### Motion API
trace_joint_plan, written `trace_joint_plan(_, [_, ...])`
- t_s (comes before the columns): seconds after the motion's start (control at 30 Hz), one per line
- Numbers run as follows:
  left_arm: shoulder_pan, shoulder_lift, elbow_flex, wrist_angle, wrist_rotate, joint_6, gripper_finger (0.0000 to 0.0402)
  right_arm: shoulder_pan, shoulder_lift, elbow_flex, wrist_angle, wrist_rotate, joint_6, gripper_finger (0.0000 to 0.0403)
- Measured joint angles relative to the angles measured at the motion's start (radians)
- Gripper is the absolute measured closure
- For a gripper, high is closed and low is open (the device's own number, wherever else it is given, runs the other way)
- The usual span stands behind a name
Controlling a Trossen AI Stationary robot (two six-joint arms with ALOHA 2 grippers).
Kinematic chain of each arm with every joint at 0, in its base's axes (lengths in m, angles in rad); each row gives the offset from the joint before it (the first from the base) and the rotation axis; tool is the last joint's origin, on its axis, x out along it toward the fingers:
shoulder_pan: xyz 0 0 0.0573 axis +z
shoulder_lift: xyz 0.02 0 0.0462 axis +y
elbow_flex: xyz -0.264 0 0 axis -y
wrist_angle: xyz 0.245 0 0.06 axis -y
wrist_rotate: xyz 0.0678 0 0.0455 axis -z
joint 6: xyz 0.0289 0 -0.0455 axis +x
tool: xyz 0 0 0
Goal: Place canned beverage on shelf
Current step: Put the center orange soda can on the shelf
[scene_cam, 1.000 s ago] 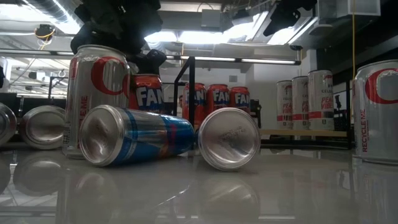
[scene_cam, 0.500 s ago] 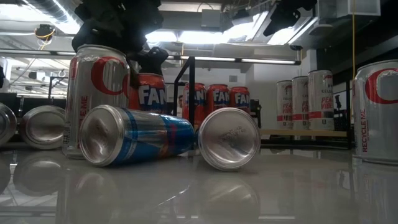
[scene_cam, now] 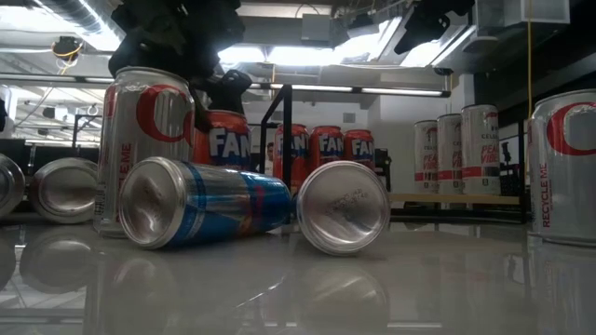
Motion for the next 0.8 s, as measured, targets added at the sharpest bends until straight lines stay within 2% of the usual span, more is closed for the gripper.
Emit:
trace_joint_plan(0.53, [-0.024,0.000,0.000,0.028,-0.030,-0.002,0.0082,0.000,0.000,0.000,0.000,0.000,0.000,0.0061])
trace_joint_plan(0.67, [-0.032,0.000,0.000,0.042,-0.033,-0.043,0.0057,0.000,0.000,0.000,0.000,0.000,0.000,0.0061])
trace_joint_plan(0.8, [-0.048,0.000,0.000,0.044,-0.090,-0.047,0.0024,0.000,0.000,0.000,0.000,0.000,0.000,0.0061])
